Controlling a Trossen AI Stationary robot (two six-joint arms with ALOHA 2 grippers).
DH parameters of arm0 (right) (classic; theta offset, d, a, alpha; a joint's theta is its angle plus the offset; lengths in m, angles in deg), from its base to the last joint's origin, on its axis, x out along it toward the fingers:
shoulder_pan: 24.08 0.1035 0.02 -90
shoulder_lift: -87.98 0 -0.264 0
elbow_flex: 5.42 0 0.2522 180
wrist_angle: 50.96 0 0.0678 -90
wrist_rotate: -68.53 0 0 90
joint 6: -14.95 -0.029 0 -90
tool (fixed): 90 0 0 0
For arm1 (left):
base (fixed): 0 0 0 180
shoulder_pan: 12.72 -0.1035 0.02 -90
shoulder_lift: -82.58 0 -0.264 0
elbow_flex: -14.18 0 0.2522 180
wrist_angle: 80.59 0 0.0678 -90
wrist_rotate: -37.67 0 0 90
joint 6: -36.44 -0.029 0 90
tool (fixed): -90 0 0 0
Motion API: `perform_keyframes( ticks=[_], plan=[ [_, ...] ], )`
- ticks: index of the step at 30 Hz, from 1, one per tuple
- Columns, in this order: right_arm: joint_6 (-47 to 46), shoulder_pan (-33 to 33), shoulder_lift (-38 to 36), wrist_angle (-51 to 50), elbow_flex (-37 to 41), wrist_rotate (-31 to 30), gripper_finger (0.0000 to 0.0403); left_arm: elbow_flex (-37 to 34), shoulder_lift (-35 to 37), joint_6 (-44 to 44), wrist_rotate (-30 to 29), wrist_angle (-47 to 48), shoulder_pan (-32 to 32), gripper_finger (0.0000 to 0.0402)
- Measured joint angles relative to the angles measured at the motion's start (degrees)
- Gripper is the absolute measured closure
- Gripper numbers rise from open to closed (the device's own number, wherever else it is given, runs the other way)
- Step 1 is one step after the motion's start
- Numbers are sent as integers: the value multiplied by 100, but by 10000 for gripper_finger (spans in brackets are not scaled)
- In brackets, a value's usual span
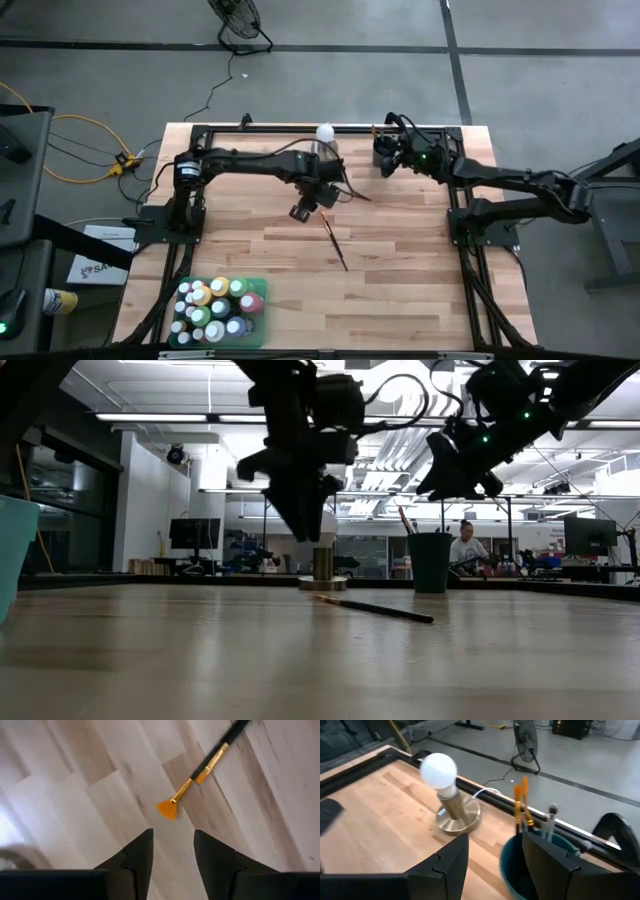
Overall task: Pick & Place Paint Supplies
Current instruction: Put the gold paint brush into the black cup
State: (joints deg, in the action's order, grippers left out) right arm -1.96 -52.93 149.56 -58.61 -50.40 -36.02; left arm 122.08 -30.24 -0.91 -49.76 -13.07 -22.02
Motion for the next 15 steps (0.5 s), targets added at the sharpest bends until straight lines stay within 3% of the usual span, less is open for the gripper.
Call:
perform_keyframes(
  ticks=[4, 12, 15],
  plan=[
    [-121, 103, -8, -22, 0, 0, 222, -274, 0, -573, 67, -353, 2, 249],
    [-424, 192, -6, -277, 0, -2, 222, -747, 0, -1083, 11, -880, 2, 162],
    [-450, 204, -6, -289, 0, 33, 222, -913, 0, -1232, -57, -1122, 21, 146]
  ],
)
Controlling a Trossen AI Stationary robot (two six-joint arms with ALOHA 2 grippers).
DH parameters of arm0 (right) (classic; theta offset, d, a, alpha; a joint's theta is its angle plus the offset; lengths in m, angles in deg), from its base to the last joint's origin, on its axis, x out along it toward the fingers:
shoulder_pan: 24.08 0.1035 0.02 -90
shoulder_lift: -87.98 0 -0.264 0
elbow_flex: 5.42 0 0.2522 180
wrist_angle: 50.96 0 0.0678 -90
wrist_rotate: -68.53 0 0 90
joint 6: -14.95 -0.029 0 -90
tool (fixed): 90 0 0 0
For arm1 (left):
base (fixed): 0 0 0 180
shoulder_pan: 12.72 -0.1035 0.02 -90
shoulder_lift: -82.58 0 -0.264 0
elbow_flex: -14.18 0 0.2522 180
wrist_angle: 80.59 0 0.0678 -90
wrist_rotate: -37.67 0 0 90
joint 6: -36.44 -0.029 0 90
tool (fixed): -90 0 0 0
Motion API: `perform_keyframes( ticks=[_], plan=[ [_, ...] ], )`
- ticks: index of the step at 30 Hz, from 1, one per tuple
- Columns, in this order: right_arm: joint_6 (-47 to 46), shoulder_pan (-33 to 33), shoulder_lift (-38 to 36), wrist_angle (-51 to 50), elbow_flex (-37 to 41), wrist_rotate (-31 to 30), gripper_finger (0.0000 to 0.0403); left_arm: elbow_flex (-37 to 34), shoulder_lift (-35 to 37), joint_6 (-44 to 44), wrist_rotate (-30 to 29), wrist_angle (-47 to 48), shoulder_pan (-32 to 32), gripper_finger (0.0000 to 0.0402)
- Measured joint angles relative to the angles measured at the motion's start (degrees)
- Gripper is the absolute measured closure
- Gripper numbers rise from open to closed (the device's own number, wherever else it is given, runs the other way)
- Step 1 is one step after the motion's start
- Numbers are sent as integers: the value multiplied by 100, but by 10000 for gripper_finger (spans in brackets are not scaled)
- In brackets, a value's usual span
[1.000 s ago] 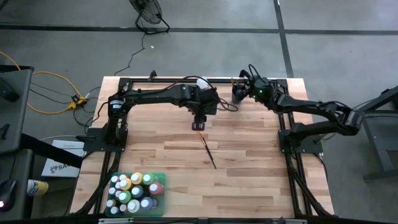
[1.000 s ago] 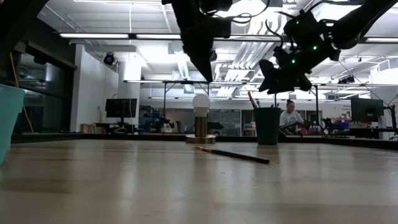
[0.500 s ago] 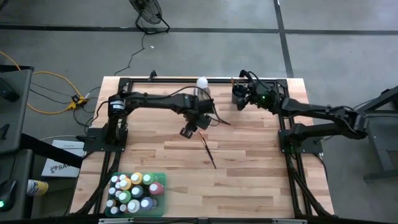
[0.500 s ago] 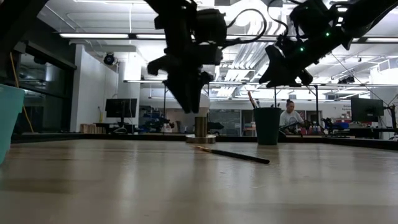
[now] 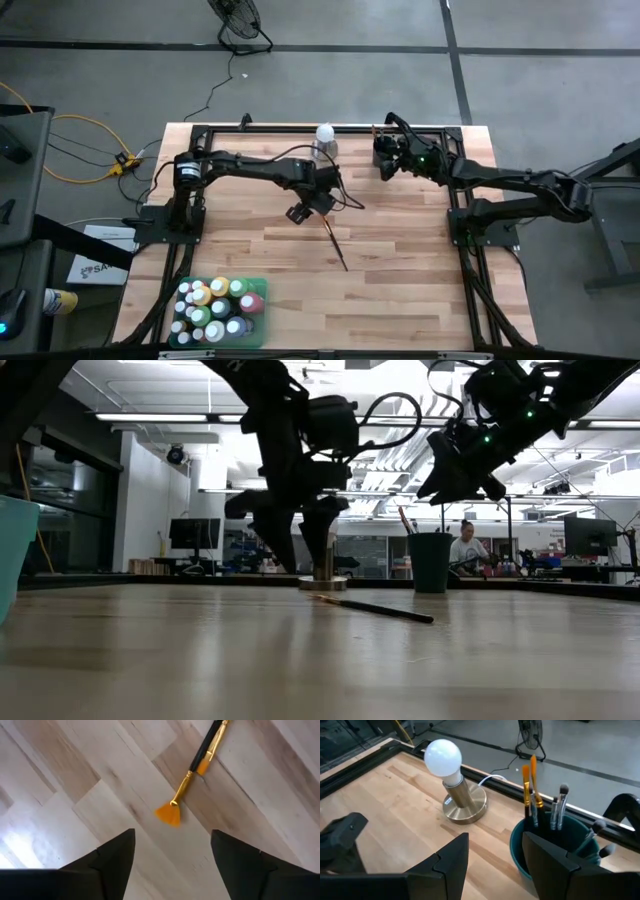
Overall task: Pick & Place Paint Supplies
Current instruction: Put the gold paint brush into the black cup
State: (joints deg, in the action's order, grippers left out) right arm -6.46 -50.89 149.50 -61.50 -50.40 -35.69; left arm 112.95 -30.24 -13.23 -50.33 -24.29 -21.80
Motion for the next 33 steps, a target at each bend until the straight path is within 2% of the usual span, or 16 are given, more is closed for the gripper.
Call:
perform_keyframes(
  ticks=[11, 18, 33],
  plan=[
    [-270, 9, 0, -2, 0, 92, 222, -165, -45, -348, -4, -616, 10, 162],
    [-306, 11, 2, -2, 0, 132, 222, -179, -249, -672, -8, -588, 14, 165],
    [-431, 24, 2, -67, 0, 134, 222, -151, -450, -758, 129, -597, 7, 165]
  ],
)
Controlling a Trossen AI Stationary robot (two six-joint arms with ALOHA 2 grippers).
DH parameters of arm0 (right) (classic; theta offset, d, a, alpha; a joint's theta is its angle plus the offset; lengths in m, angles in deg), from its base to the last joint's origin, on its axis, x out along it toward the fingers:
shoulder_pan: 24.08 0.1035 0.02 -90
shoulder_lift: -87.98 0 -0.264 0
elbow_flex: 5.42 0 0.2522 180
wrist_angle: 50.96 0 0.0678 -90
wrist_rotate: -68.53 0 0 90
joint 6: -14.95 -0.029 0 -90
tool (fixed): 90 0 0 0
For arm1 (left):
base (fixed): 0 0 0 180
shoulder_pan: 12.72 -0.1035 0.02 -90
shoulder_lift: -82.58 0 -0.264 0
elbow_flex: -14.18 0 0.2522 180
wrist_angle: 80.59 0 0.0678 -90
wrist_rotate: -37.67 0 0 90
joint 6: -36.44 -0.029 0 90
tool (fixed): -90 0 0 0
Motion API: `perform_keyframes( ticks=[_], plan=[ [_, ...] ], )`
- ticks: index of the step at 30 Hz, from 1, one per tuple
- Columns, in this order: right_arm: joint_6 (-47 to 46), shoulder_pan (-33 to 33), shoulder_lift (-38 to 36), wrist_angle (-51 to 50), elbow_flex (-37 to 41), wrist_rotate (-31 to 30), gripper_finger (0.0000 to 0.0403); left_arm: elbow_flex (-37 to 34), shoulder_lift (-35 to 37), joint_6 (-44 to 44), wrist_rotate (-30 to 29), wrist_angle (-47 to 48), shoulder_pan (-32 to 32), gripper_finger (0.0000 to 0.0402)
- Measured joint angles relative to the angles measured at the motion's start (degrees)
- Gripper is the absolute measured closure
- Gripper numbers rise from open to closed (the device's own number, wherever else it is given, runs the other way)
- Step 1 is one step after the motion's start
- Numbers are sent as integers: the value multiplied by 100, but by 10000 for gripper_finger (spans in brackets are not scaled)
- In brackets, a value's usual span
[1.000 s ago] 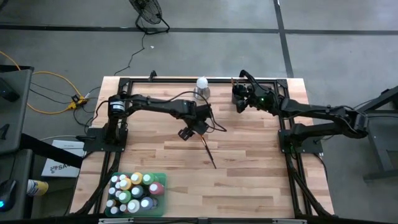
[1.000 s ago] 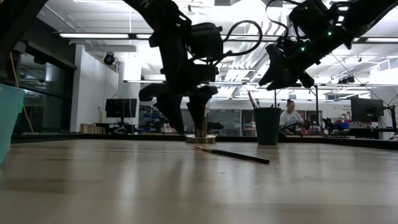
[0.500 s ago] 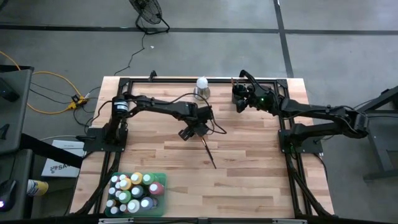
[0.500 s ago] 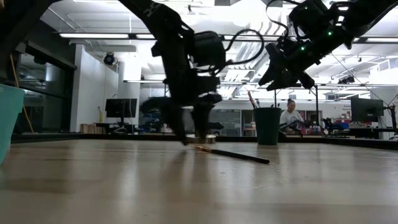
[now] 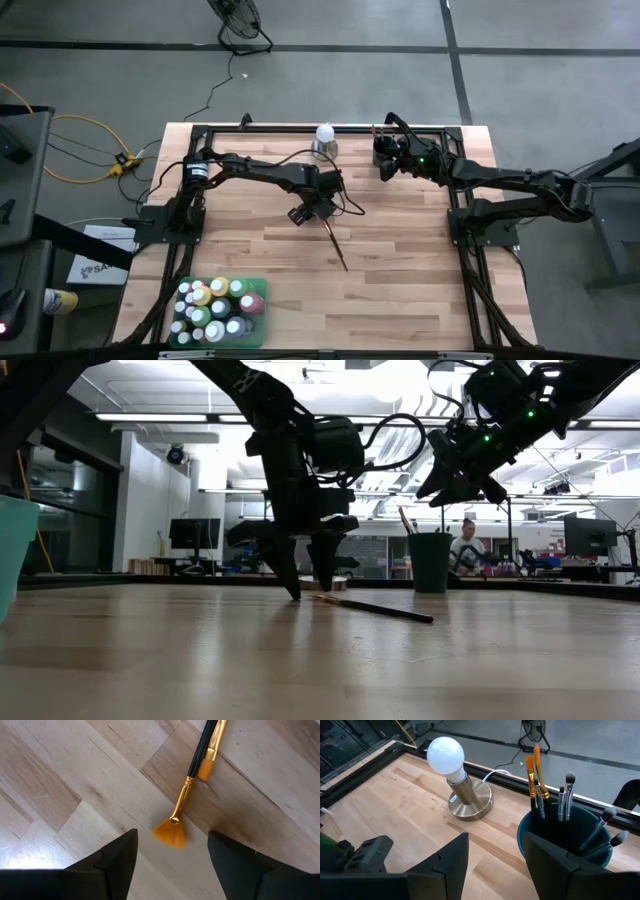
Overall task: Pick & Place Paint Supplies
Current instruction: Put the gold paint brush into the black cup
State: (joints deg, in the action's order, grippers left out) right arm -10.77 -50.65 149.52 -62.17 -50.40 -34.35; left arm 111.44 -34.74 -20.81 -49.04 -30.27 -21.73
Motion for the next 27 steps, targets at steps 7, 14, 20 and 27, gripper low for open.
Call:
perform_keyframes(
  ticks=[7, 14, 20, 27],
  plan=[
    [0, 0, 2, 0, 0, 0, 222, -4, -51, -15, 204, 85, -2, 214],
    [0, 0, 0, -20, 0, 2, 222, -4, -149, 13, 381, 173, -4, 279],
    [-21, 0, 0, -21, 0, 124, 222, -4, -162, 52, 511, 259, -4, 313],
    [-22, 0, 0, -24, 0, 133, 222, -4, -164, 55, 544, 369, -2, 360]
  ],
)
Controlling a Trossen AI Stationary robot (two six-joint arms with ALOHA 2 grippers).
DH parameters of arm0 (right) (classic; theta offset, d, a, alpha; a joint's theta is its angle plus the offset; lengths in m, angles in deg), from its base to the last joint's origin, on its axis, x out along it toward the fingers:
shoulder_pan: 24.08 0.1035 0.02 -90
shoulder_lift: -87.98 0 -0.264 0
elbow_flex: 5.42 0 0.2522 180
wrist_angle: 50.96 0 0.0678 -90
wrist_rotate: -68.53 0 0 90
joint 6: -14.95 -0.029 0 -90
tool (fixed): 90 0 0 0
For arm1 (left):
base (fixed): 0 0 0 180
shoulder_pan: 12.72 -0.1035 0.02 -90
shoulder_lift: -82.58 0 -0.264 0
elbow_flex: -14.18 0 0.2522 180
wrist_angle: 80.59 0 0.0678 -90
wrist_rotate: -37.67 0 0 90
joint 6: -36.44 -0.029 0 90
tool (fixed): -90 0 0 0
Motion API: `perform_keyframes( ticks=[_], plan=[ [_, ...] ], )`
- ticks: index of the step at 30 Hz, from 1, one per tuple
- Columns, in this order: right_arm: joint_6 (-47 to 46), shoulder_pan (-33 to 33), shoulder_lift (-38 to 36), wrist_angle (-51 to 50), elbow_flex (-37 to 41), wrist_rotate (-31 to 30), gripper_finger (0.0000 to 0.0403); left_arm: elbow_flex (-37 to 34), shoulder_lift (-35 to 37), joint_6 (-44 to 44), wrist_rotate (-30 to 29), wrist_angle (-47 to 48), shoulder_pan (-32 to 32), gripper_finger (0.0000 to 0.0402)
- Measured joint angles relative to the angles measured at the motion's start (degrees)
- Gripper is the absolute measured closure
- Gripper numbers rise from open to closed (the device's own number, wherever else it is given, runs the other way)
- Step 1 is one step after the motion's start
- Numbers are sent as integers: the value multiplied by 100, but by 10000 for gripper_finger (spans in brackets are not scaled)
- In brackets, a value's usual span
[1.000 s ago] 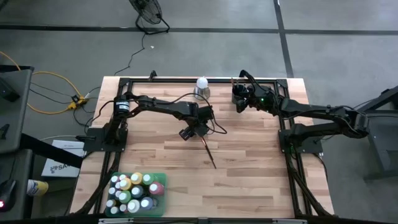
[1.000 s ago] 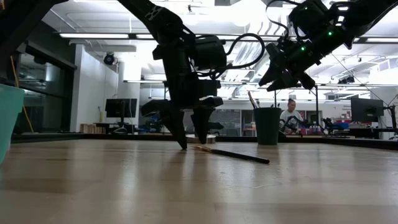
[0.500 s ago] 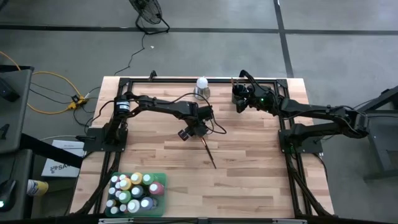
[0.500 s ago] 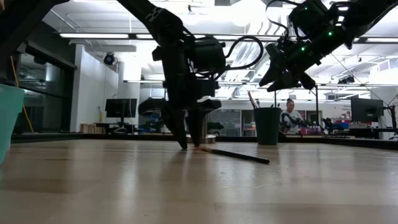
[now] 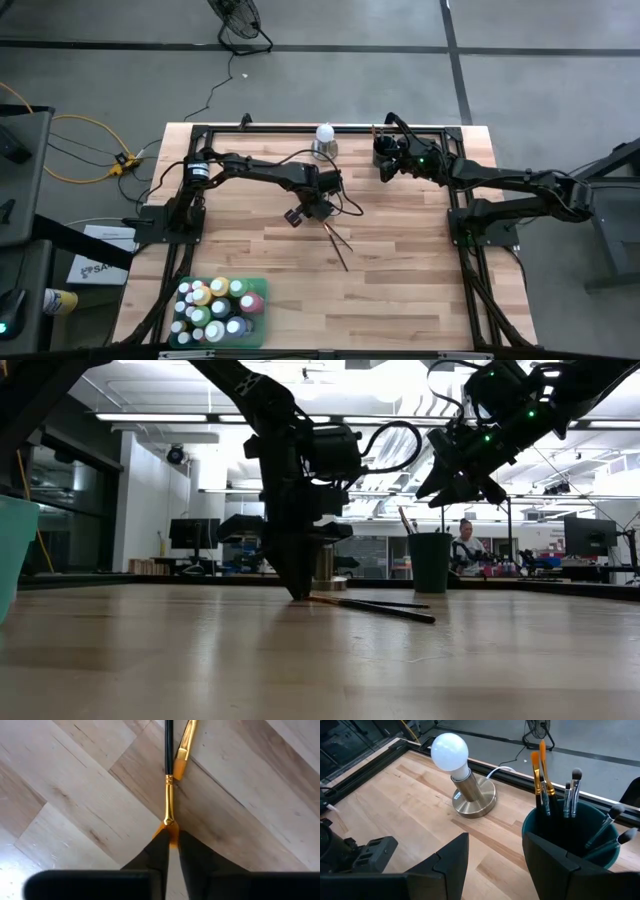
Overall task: Pick & Place Paint Supplies
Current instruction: Put the gold paint brush into the black cup
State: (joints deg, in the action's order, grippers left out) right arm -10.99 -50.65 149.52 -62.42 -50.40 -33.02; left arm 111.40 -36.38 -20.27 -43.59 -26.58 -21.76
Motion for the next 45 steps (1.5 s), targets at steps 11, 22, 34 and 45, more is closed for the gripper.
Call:
perform_keyframes(
  ticks=[11, 22, 34, 45],
  plan=[
    [1, 0, 0, 0, 0, 8, 222, 2, -2, 421, 251, 14, 4, 400],
    [-1, 0, 0, -4, 0, 458, 222, 625, -61, 890, 118, 655, 26, 401],
    [-437, -4, -66, 2, 0, 1449, 222, 1634, -46, 830, -495, 1741, 18, 401],
    [-1273, -366, -68, 4, 0, 3703, 222, 2869, -24, 83, -1705, 2406, 298, 401]
  ],
)
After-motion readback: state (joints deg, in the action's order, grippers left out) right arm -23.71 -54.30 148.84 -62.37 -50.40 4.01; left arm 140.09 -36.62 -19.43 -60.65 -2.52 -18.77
